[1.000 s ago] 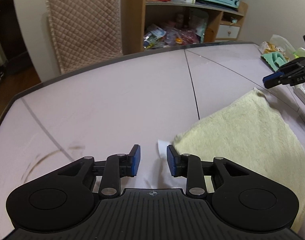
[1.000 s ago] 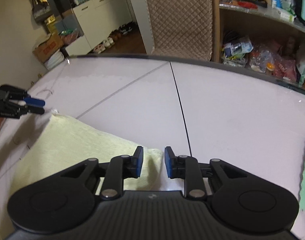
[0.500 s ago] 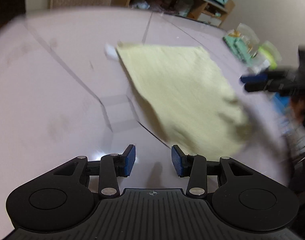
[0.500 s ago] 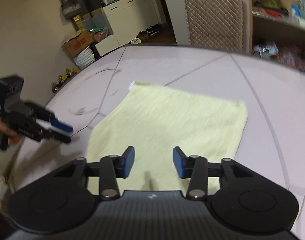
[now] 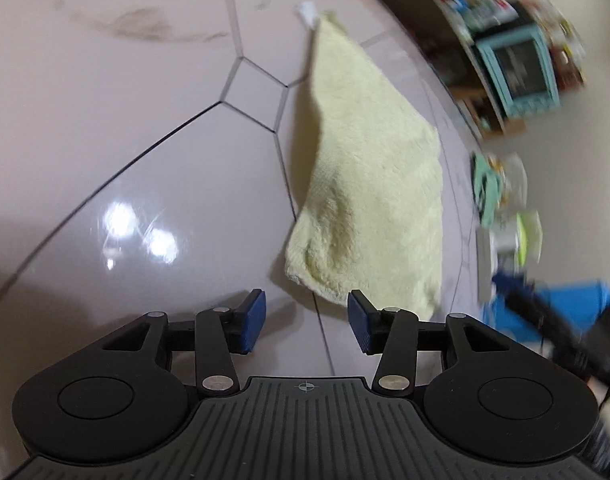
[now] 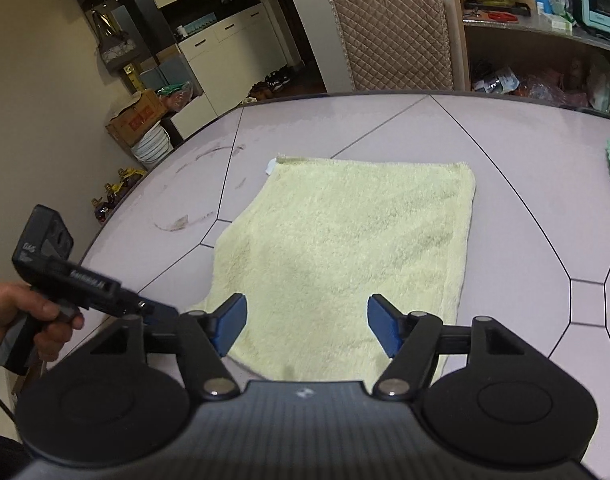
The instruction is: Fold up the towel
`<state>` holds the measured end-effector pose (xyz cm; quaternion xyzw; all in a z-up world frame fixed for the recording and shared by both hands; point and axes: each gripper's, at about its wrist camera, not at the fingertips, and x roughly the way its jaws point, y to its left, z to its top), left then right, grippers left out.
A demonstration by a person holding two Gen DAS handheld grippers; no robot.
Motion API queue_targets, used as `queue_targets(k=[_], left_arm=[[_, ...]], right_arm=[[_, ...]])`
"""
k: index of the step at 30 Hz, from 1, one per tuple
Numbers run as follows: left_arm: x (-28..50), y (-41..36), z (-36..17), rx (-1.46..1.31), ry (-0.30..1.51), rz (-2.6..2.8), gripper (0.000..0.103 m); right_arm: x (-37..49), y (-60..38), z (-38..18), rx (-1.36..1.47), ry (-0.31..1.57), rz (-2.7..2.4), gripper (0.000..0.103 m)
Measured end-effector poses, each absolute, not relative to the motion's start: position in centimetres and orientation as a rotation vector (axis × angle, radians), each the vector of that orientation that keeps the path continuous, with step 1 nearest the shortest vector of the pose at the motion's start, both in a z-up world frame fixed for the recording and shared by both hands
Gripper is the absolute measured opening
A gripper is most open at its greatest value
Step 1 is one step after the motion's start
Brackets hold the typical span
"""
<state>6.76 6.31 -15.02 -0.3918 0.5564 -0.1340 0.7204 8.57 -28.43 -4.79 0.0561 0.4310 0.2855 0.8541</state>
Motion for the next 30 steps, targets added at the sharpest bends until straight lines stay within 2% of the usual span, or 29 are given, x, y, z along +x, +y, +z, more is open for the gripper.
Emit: queue_targets(k=[5,6,8,9,10,21,30], left_arm=[[6.9,6.6,-16.2,-1.025,1.214,-0.216,0.045],[7.0,6.5,-16.3,-1.030,1.215,-0.204,0.041],[7.1,6.4,-16.5,-1.031,1.217,-0.182,0.025],[7.1,6.4,-16.7,-1.029,1.219,-0.173,0.013],[7.0,6.4,-16.8,-1.028,1.218,-0.159,0.008],[4.6,6.5,-14.3,-0.928,1.146,-0.067,0.006],[3.9,6.5,-13.1,-0.730,1.196,-0.073,0.009]], right_arm=[[8.5,-28.3,-4.7,0.100,0.895,0.600,0.070],[8.4,-28.4,-4.8,0.101,0.895,0.599,0.070],[8.4,-28.5,-4.8,0.103,0.892,0.596,0.070],[8.5,-28.7,-4.8,0.107,0.889,0.596,0.070],[8.6,-28.8,-4.8,0.109,0.889,0.592,0.070],[8.4,-30.5,-6.2,0.118,0.934,0.537,0.070],[7.5,-30.1,-7.8,-0.192,0.998,0.589,0.070]])
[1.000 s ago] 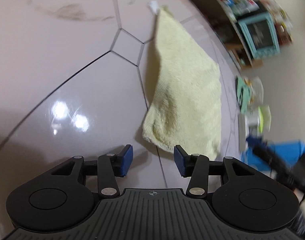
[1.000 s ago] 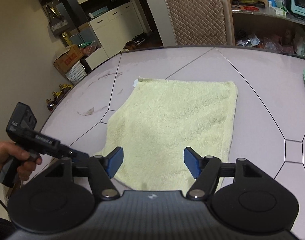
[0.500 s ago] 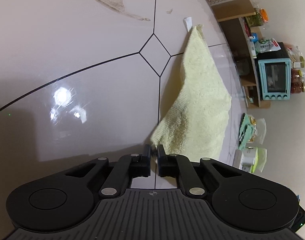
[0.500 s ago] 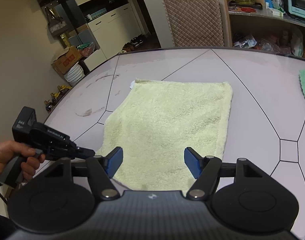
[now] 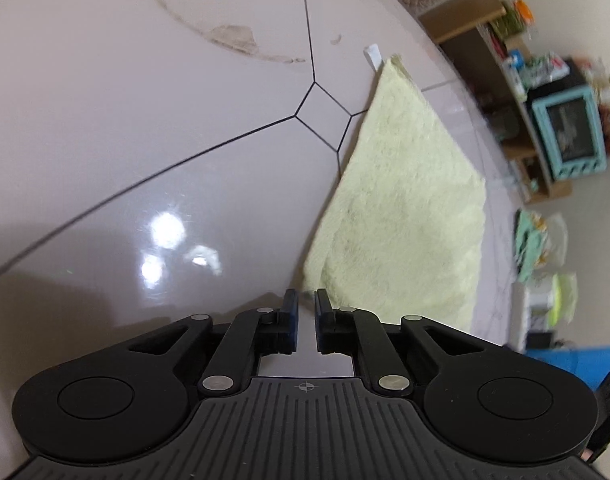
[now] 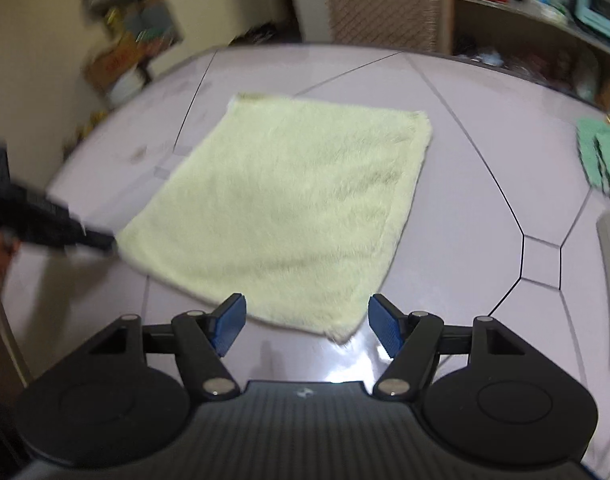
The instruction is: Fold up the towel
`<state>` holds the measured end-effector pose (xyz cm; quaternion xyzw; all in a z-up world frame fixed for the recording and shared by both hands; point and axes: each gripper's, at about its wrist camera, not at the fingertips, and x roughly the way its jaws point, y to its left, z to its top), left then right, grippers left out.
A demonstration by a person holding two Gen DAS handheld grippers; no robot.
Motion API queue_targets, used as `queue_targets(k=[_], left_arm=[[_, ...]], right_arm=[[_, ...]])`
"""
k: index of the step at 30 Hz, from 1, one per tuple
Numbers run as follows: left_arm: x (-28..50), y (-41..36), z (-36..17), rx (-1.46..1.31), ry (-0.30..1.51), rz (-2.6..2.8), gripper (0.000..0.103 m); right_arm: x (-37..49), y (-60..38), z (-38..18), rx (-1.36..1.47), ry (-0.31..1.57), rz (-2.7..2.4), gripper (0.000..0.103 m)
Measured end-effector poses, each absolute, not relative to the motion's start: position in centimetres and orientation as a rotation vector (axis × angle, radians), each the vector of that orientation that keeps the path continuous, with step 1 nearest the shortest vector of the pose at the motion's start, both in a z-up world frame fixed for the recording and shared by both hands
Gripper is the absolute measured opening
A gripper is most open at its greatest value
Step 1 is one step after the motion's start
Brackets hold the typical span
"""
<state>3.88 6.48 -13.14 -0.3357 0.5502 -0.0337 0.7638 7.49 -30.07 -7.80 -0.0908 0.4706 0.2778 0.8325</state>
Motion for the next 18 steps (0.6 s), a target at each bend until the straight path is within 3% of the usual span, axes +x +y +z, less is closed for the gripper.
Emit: queue_targets(k=[2,4,5,8,12,18], left_arm=[[3.8,6.6,-12.4,-0.644,1.190,-0.076,0.016],[3.9,6.5,-11.5,-0.539,1.171,-0.080,0.033],[4.1,6.3,-11.0,-0.476,1.156,-0.091,0.037],[5.0,5.4,-9.6,-0.328,1.109,-0.135,0.043],[6.0,4.4,-8.2,-0.245,1.045,-0.186,0.057],[6.7,3.6,-8.0,-0.233,1.024,-0.216,0.061]], right_arm=[[7.2,-29.3,-8.0,-0.343,0.977,0.653,0.070],[6.8,-28.2,-8.5,-0.536,0.945,0.730,0.067],[6.6,-27.8,-8.8,-0.626,0.930,0.765,0.065],[6.2,-27.1,-9.9,-0.841,0.878,0.833,0.055],[5.9,-26.9,-10.9,-1.003,0.835,0.890,0.054],[5.8,-27.1,-11.5,-1.065,0.825,0.940,0.052]])
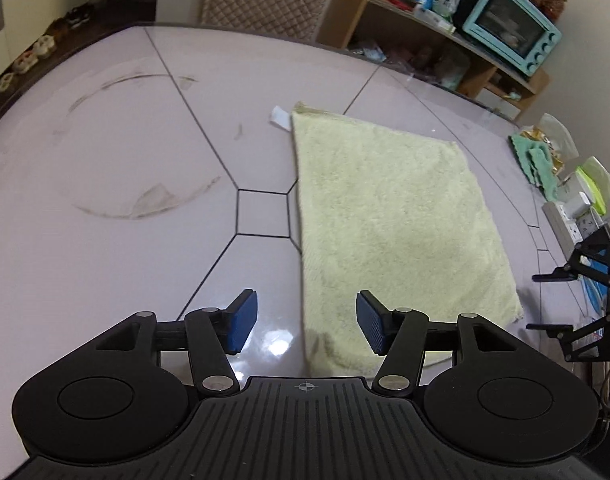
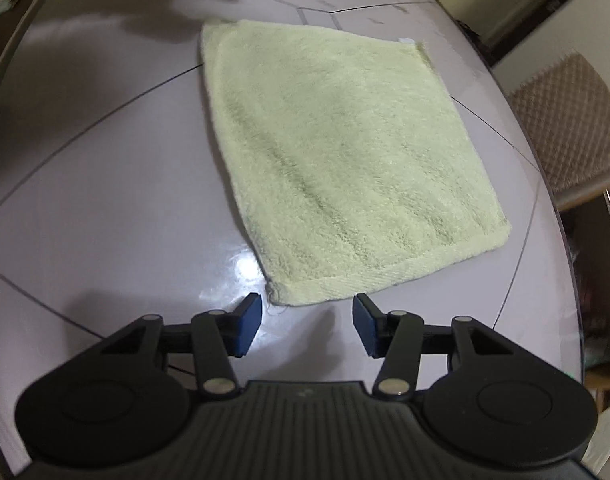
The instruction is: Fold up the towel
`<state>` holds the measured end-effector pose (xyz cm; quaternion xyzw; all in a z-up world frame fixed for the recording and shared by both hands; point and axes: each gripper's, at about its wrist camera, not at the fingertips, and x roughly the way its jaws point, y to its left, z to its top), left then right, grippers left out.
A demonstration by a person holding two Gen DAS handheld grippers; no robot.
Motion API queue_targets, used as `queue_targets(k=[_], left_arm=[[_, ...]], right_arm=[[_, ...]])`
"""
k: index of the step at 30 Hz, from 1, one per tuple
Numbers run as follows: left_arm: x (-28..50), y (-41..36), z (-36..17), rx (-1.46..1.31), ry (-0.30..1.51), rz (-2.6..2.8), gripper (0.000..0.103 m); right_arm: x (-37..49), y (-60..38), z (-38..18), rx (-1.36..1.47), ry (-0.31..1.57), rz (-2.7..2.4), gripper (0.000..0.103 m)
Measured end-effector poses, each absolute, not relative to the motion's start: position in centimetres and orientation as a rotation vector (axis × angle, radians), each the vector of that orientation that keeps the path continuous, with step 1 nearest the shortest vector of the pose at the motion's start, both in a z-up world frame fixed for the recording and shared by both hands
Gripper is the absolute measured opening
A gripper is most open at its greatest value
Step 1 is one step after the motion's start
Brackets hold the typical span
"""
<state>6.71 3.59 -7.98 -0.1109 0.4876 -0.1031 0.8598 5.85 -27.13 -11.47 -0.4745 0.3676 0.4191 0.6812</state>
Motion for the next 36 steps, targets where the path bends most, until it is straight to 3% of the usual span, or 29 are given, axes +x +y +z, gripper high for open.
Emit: queue_targets(k=[4,8,15,17,18,26,36], left_arm=[[6.8,3.6,-8.2,-0.257,1.020,-0.209,0.074],[6.8,3.5,-8.2,-0.246,1.022,-0.208,0.075],[6.9,3.3,-7.8,-0.229,0.997,-0.202,0.093],[7.0,3.3,-7.7,-0.233,0.993,-0.201,0.093],[7.0,3.2,-7.7,-0.234,0.992,-0.199,0.093],[7.4,2.9,-7.8,-0.172,0.995,-0.193,0.093],[8.7,1.9,-6.6,0.077,0.910,-0.276,0.093]], right_arm=[[5.9,-27.1,-11.9,-1.060,0.821,0.974,0.040],[6.3,-27.0,-12.0,-1.044,0.818,1.000,0.039],[7.4,-27.0,-11.9,-1.043,0.829,1.065,0.032],[7.3,-26.9,-12.0,-1.048,0.831,1.088,0.022],[7.3,-26.8,-12.1,-1.056,0.832,1.090,0.009],[7.3,-26.9,-11.0,-1.044,0.857,1.123,0.008],[11.2,-26.3,-4.8,-0.962,0.843,1.166,0.008]])
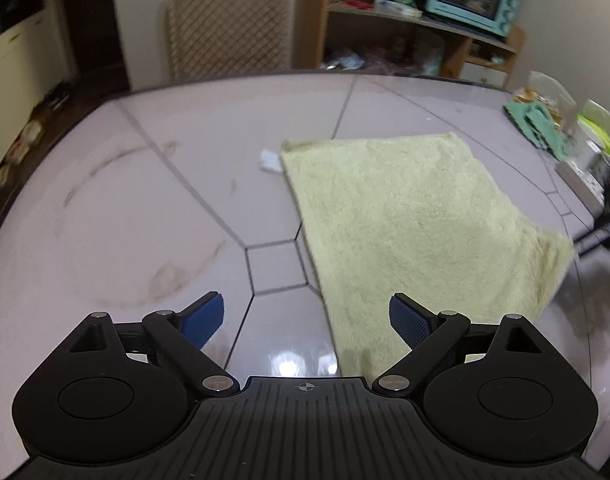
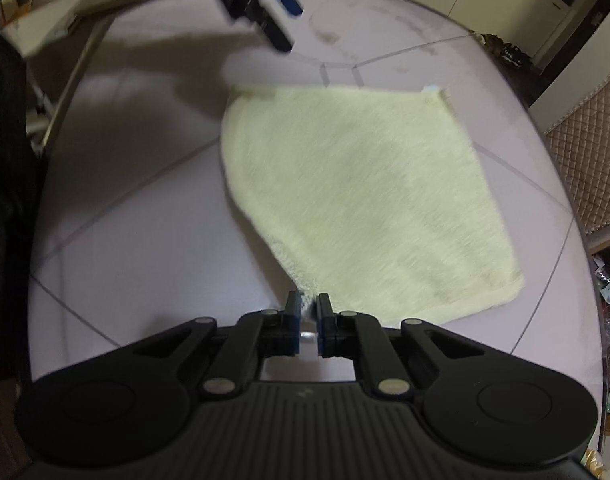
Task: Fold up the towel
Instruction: 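Carry the held corner diagonally over onto the opposite corner with the right gripper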
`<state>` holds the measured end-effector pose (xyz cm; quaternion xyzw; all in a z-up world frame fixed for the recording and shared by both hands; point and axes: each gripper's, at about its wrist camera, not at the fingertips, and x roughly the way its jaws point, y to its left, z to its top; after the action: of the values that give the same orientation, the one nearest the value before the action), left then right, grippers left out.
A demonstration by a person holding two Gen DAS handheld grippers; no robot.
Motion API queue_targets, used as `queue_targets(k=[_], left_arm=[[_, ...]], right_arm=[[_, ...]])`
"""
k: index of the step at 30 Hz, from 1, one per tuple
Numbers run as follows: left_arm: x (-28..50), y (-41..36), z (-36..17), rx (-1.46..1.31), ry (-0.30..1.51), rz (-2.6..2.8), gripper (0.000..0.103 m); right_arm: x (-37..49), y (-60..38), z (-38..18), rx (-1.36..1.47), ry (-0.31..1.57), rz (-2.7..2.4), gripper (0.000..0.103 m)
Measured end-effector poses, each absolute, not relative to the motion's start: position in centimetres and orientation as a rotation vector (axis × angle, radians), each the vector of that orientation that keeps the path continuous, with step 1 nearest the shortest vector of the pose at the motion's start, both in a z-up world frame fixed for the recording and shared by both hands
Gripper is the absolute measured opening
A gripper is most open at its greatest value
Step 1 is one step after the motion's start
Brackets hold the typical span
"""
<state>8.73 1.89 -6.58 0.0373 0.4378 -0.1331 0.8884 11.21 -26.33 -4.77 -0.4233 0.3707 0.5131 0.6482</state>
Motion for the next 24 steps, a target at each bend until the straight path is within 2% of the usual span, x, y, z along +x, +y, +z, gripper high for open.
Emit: queue_targets(k=[8,17,24], left_arm=[[8.9,0.6,-6.4,0.238,0.846,-0.452,0.094],[7.0,0.1,-8.0,0.375,0.848,-0.810,0.094],[5.3,0.2,-10.5,0.292,0.948,-0.996,0.094]], right_arm=[[15.8,-23.0,-1.6,-0.979,0.802,1.233,0.008],[19.1,-19.7,-1.5,-1.019,0.779,1.258,0.008],[21.3,-18.7,-1.9,-1.006,0.787,1.231,0.008]])
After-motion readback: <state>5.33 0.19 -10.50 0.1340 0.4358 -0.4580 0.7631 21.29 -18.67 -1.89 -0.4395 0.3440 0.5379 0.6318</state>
